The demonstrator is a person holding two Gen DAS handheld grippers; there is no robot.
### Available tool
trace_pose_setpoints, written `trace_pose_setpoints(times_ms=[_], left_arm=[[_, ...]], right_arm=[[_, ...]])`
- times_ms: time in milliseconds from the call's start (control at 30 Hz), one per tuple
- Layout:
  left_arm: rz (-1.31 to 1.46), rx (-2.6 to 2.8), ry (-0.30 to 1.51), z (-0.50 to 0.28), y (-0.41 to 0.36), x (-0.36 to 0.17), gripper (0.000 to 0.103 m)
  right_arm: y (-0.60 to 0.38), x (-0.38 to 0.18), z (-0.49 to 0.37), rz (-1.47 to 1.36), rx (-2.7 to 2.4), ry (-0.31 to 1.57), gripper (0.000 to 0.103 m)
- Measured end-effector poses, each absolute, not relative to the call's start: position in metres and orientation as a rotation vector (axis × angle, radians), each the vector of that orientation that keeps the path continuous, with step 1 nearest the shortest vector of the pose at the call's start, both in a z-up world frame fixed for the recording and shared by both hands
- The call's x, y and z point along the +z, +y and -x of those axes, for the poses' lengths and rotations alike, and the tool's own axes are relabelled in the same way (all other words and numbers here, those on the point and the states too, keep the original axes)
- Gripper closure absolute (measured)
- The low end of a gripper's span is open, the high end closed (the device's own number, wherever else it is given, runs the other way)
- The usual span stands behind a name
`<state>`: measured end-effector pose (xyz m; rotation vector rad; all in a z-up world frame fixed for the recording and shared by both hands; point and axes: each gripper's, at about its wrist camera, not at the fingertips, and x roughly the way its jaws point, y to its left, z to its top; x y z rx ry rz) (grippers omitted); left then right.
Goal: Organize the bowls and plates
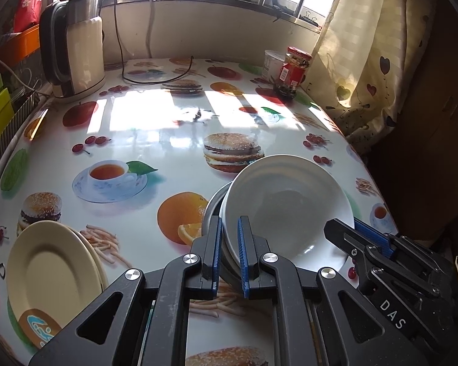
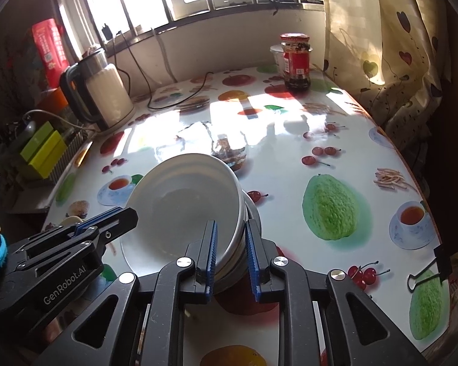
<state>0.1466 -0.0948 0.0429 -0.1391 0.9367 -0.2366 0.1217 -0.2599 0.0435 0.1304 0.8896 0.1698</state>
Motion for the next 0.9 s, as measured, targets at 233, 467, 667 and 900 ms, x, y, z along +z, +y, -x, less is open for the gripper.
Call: trace_pose_setpoints(times_ms=[233, 467, 667, 900], left_arm=[[0.143, -0.239, 0.94, -0.1453, -0.0916, 0.0414, 0.088], [0.15, -0.242, 0.93, -0.1424, -0.0889, 0.0434, 0.077], [0.147, -0.243, 0.929, -0.141, -0.0892, 0.0449, 0.071], [0.145, -0.24, 0.921, -0.1376, -0.0863, 0.0477, 0.068]], right_arm=[[-0.256, 0.0445, -0.1195, -0.129, 0.18, 0.883, 0.069], [-0.2551, 0.0469, -0.1175, -0.132, 0.18, 0.877, 0.065], [-0.2552, 0.0494, -0.1162, -0.133, 0.18, 0.87, 0.062], [-0.2565, 0.0522, -0.1134, -0.137, 0.184, 0.863, 0.059]])
